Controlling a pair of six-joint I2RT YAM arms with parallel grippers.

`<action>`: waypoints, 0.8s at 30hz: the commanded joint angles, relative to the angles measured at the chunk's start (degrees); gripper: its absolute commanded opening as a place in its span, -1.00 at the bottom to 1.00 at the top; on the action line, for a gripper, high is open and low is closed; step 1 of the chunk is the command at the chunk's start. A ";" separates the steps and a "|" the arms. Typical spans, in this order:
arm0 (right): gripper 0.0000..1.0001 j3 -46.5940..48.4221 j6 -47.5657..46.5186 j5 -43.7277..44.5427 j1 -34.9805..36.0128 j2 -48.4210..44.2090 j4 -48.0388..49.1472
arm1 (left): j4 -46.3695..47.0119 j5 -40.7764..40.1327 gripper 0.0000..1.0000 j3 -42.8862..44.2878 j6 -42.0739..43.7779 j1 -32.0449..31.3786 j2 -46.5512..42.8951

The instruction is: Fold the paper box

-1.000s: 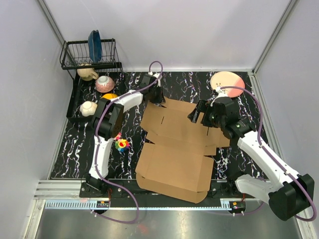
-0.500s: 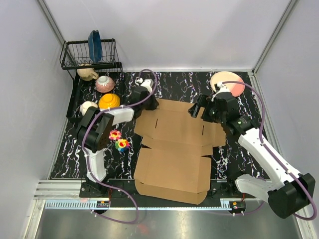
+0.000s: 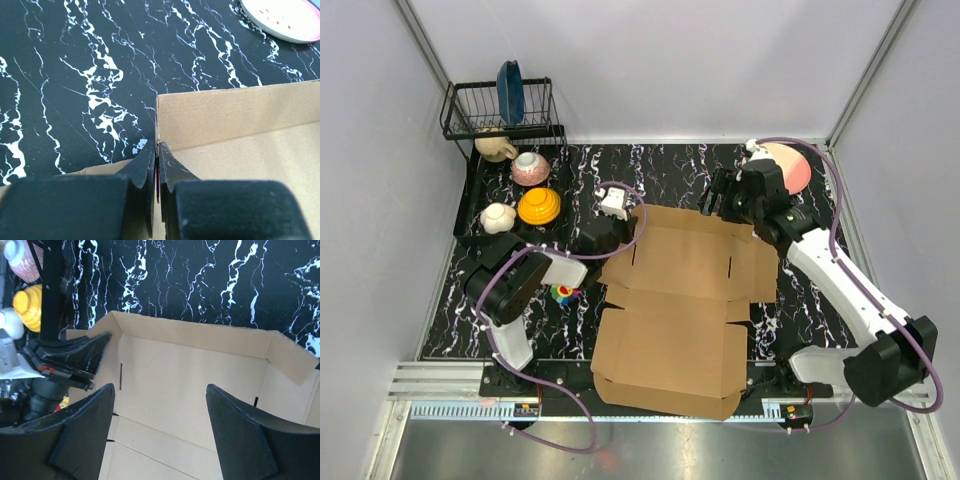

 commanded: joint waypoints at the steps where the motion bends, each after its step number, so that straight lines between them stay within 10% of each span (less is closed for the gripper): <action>1: 0.59 5.04 -9.31 -0.51 0.40 3.70 -2.59 | 12.26 -3.89 -0.92 -1.53 2.90 -1.14 -3.92; 11: 0.58 -4.44 -32.87 -7.26 1.37 5.99 24.08 | 13.14 -5.21 -1.00 -5.05 2.02 -3.33 -5.86; 24: 0.43 1.35 -43.96 -20.36 1.73 22.33 26.85 | 10.33 -9.78 -1.00 -7.68 5.10 -6.50 -5.86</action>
